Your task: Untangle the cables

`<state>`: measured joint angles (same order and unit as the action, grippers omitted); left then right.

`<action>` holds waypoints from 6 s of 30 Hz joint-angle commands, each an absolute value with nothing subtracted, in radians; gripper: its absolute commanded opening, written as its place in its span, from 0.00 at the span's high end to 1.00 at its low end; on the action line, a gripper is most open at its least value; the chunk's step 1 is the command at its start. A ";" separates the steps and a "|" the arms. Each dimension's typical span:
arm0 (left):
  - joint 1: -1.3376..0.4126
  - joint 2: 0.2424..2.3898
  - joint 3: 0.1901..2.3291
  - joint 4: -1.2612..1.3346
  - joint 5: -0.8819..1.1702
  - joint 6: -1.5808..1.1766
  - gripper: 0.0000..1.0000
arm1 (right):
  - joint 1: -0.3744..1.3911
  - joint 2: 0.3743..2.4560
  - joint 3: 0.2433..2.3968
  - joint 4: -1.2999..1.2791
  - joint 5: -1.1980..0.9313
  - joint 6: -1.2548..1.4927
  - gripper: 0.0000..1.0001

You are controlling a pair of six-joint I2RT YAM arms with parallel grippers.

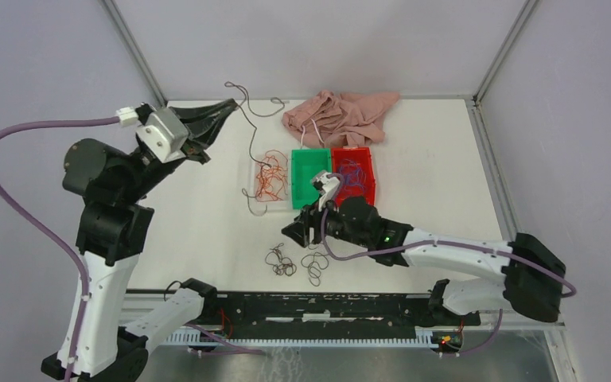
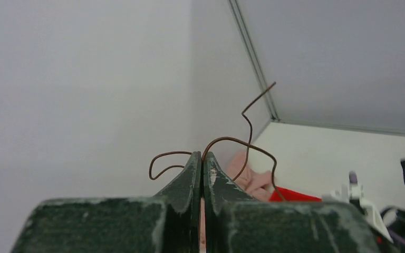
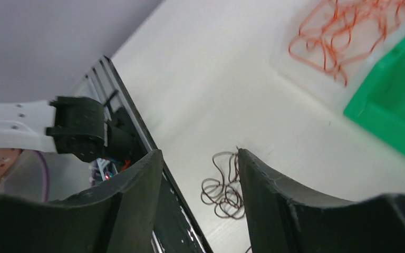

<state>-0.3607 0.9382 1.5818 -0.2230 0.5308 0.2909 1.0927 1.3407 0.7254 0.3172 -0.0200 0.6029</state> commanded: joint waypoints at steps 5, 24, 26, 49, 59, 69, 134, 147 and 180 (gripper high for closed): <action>-0.362 0.849 1.304 -0.272 0.632 0.167 0.97 | 1.095 1.066 0.813 0.298 0.065 0.317 0.34; -0.363 0.861 1.210 -0.446 0.705 0.171 0.97 | 1.090 1.284 1.177 0.065 -0.008 0.017 0.33; -0.362 0.857 1.210 -0.445 0.734 0.155 0.97 | 1.078 1.305 1.179 0.081 -0.026 0.017 0.33; -0.363 0.887 1.245 -0.488 0.773 -0.064 0.60 | 1.015 1.327 1.127 0.137 0.103 0.059 0.98; -0.361 0.995 1.372 -0.716 0.540 0.121 0.10 | 0.805 1.439 1.258 -0.214 -0.038 0.216 1.00; -0.360 1.041 1.459 -0.800 0.342 0.115 0.06 | 0.772 1.750 1.546 -0.453 -0.022 0.259 1.00; -0.360 0.949 1.350 -0.696 0.402 0.184 0.00 | 0.736 1.777 1.440 -0.366 0.169 0.365 0.56; -0.360 0.978 1.360 -0.714 0.381 0.217 0.01 | 1.012 1.394 1.042 -0.532 0.133 0.439 0.37; -0.360 0.955 1.344 -0.713 0.377 0.247 0.01 | 1.147 1.605 1.114 -0.470 0.196 0.592 1.00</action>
<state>-0.3603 0.9752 1.3476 -0.7307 0.3679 0.1925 1.1564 1.6939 1.0676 -0.4679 0.1566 0.6018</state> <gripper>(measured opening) 0.994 0.009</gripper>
